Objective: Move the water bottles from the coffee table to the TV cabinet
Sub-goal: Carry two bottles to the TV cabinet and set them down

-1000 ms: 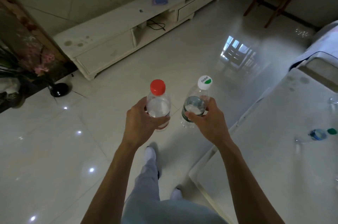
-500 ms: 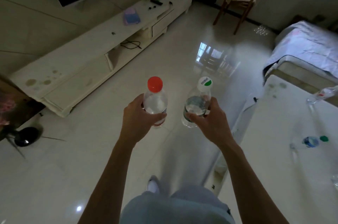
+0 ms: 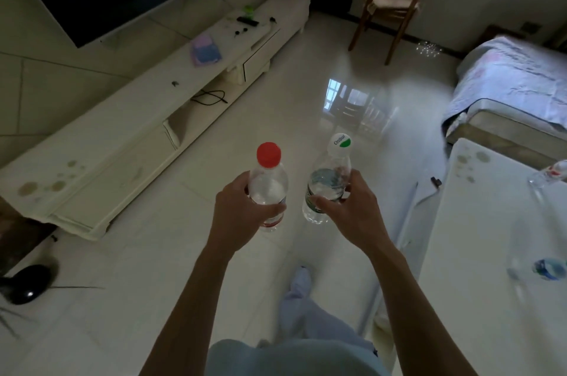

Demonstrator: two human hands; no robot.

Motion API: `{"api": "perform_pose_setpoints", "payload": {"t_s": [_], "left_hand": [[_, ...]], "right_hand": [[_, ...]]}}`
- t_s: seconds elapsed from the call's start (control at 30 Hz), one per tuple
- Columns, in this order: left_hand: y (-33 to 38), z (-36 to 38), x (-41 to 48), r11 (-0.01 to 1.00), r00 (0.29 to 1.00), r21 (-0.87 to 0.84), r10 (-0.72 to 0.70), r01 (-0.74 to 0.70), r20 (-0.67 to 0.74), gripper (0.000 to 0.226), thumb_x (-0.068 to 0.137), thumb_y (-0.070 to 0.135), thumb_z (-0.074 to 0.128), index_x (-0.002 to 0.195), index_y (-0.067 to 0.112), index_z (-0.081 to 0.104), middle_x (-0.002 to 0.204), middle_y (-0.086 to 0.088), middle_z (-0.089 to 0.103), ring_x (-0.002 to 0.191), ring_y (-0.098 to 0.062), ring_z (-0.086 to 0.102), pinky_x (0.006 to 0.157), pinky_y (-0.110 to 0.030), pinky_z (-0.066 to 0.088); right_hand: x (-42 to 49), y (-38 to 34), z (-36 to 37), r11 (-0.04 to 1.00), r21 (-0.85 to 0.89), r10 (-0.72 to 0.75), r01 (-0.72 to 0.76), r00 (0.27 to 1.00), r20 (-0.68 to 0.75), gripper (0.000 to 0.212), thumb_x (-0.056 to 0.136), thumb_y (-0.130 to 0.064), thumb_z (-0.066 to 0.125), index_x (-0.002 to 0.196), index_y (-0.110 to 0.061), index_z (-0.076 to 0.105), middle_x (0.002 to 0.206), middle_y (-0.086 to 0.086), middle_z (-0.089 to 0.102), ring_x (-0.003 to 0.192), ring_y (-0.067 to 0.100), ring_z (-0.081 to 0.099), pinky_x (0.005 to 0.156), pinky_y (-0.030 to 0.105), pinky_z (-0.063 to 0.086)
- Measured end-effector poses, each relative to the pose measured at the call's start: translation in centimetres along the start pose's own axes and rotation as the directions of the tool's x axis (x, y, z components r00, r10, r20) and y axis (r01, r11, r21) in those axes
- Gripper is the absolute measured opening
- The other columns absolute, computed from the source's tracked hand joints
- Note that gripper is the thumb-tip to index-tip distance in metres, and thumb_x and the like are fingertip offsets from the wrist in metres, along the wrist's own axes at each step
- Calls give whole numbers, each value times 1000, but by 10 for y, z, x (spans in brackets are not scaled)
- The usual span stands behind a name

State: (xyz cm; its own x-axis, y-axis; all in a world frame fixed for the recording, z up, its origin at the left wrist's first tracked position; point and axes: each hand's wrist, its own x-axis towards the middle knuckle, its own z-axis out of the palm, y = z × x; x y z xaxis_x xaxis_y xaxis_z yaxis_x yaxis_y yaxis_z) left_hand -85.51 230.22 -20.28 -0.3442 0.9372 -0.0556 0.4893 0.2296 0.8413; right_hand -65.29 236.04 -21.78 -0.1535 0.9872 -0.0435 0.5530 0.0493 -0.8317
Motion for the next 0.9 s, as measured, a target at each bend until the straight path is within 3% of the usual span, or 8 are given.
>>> {"api": "perform_pose_setpoints", "payload": {"t_s": [0.17, 0.37, 0.5, 0.8, 0.9], "left_hand": [[26, 10, 69, 1000, 1000, -2, 21, -21, 1, 58, 63, 30, 86, 115, 20, 61, 95, 13, 64, 85, -5, 61, 68, -6, 41], [51, 31, 145, 999, 999, -31, 10, -11, -37, 59, 61, 32, 87, 113, 22, 60, 98, 9, 67, 90, -11, 65, 73, -15, 49], [60, 38, 180, 998, 998, -61, 6, -10, -67, 58, 62, 32, 86, 113, 21, 61, 97, 10, 67, 89, -10, 65, 71, -12, 47], [40, 27, 283, 999, 997, -39, 18, -21, -69, 62, 61, 37, 84, 115, 17, 61, 101, 4, 69, 90, -14, 66, 77, -21, 53], [32, 18, 329, 999, 999, -39, 20, -22, -36, 59, 60, 39, 85, 110, 18, 61, 96, 5, 69, 86, -13, 66, 73, -18, 51]], "right_hand": [[78, -4, -9, 1000, 15, -13, 13, 1000, -1, 66, 73, -37, 82, 127, -18, 48, 118, -1, 62, 96, 13, 63, 80, 25, 54], [163, -12, -28, 999, 26, -42, 43, 999, -13, 67, 72, -37, 83, 126, -18, 50, 117, -1, 63, 98, 14, 63, 85, 35, 57], [206, -15, -26, 999, 14, -39, 39, 999, -5, 67, 73, -34, 83, 128, -15, 49, 120, 2, 62, 101, 16, 61, 87, 35, 56], [295, -29, 10, 1000, -9, 19, -20, 1000, -5, 67, 73, -34, 83, 128, -17, 49, 115, -6, 60, 99, 11, 60, 87, 32, 57], [327, -38, 25, 999, -16, 47, -48, 998, -45, 67, 71, -37, 84, 126, -18, 50, 116, -3, 62, 98, 13, 63, 86, 33, 57]]}}
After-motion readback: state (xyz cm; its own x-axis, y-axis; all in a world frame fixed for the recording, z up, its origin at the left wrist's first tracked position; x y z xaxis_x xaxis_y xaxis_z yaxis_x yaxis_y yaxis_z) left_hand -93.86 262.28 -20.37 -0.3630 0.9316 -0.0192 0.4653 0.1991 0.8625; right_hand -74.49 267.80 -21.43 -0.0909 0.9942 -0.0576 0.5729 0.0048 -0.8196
